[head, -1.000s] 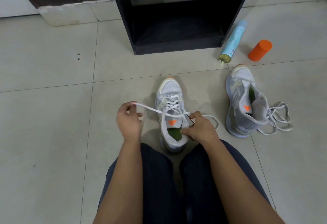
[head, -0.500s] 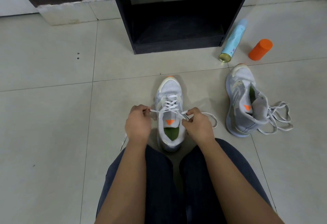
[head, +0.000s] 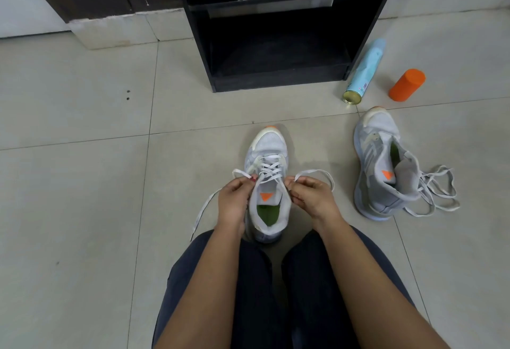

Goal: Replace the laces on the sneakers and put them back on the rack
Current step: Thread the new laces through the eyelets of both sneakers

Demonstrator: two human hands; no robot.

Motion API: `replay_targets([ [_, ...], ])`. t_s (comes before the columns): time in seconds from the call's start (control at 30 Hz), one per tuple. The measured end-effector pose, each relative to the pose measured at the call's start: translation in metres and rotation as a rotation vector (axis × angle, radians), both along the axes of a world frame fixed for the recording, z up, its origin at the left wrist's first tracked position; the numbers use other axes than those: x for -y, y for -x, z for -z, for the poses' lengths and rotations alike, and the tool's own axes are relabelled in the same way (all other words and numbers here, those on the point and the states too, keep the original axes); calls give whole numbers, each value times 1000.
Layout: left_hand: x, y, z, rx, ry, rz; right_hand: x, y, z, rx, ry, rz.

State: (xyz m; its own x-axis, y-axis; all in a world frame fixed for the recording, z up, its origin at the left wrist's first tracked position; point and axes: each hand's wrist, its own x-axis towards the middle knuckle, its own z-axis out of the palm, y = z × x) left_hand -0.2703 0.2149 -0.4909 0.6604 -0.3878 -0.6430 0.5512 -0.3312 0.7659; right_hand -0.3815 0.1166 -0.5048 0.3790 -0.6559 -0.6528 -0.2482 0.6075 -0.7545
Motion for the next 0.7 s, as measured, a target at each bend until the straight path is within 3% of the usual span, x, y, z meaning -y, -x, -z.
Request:
replay_targets([
  [0.23,-2,-1,7,-73,3,-121,5,4,1,2,-79,167],
  [0.4,0,0,7,-78,26,-46,5,2,-2,41,-108,165],
  [0.53,0,-1,8,-93,22,-145,6,4,-5,60,-170,221],
  [0.7,2,0,5,-29,51,12,7,1,-5,69,-184,72],
])
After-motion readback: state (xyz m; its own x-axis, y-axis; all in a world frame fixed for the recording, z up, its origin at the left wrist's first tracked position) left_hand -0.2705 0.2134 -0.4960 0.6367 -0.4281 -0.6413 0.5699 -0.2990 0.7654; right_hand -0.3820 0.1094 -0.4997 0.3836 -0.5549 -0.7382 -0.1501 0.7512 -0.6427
